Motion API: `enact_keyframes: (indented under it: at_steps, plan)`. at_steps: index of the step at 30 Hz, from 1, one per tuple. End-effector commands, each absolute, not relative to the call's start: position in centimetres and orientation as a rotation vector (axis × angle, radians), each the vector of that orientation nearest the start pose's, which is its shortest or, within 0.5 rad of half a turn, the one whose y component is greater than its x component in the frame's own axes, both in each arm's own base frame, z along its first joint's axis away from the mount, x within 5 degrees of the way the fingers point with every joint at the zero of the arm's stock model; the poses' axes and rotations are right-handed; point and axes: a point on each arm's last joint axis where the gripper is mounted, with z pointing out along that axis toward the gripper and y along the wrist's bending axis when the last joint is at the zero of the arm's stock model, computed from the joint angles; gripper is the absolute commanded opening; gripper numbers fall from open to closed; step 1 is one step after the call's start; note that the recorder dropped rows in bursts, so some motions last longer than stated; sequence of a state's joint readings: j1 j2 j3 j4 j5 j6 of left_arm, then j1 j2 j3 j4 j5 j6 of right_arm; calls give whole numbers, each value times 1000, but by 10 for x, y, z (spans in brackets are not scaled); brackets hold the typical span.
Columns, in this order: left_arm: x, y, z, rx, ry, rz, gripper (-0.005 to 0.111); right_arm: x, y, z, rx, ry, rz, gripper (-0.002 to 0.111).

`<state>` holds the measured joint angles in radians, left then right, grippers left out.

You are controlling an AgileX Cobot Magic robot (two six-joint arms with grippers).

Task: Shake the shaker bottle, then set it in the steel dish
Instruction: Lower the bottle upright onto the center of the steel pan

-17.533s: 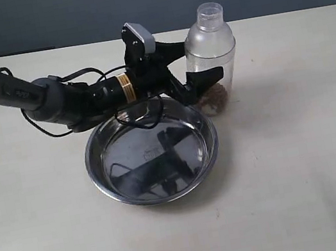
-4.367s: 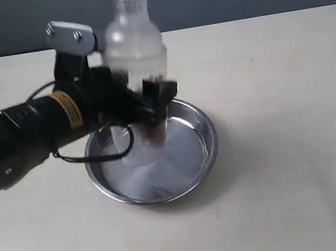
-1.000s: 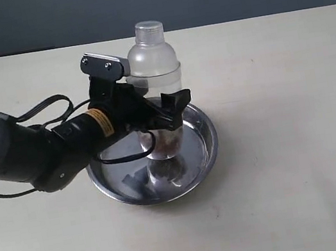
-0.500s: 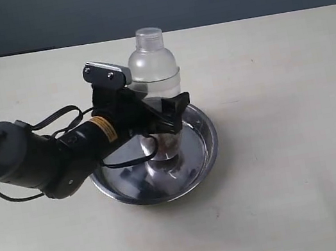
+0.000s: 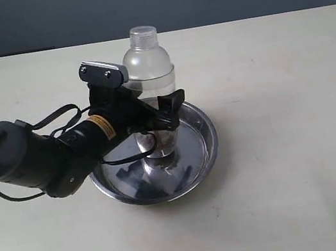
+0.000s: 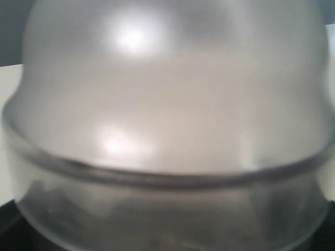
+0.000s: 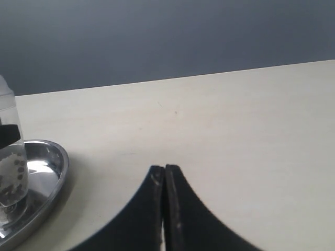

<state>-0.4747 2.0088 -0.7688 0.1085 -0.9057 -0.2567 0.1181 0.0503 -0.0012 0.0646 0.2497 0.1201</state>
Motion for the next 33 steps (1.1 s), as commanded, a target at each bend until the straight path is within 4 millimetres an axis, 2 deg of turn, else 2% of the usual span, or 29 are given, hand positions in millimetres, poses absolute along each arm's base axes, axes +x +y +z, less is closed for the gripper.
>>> enact_keyframes:
  at_steps: [1, 7, 13, 22, 24, 30, 33]
  plan:
    - [320, -170, 115, 312, 1870, -523, 0, 58, 8, 189, 41, 1775, 227, -1]
    - [321, -166, 113, 248, 1902, -501, 0, 58, 8, 189, 41, 1775, 227, -1]
    - [313, -161, 103, 242, 1982, -477, 0, 58, 8, 189, 41, 1775, 227, -1]
    - [300, -170, 109, 376, 1841, -625, 1, 58, 8, 189, 41, 1778, 227, -1]
    - [300, -170, 109, 386, 1839, -624, 13, 58, 8, 189, 41, 1778, 227, -1]
    - [303, -165, 107, 376, 1858, -540, 78, 58, 8, 189, 41, 1775, 227, -1]
    - [302, -166, 107, 385, 1858, -540, 91, 58, 8, 189, 41, 1775, 227, -1]
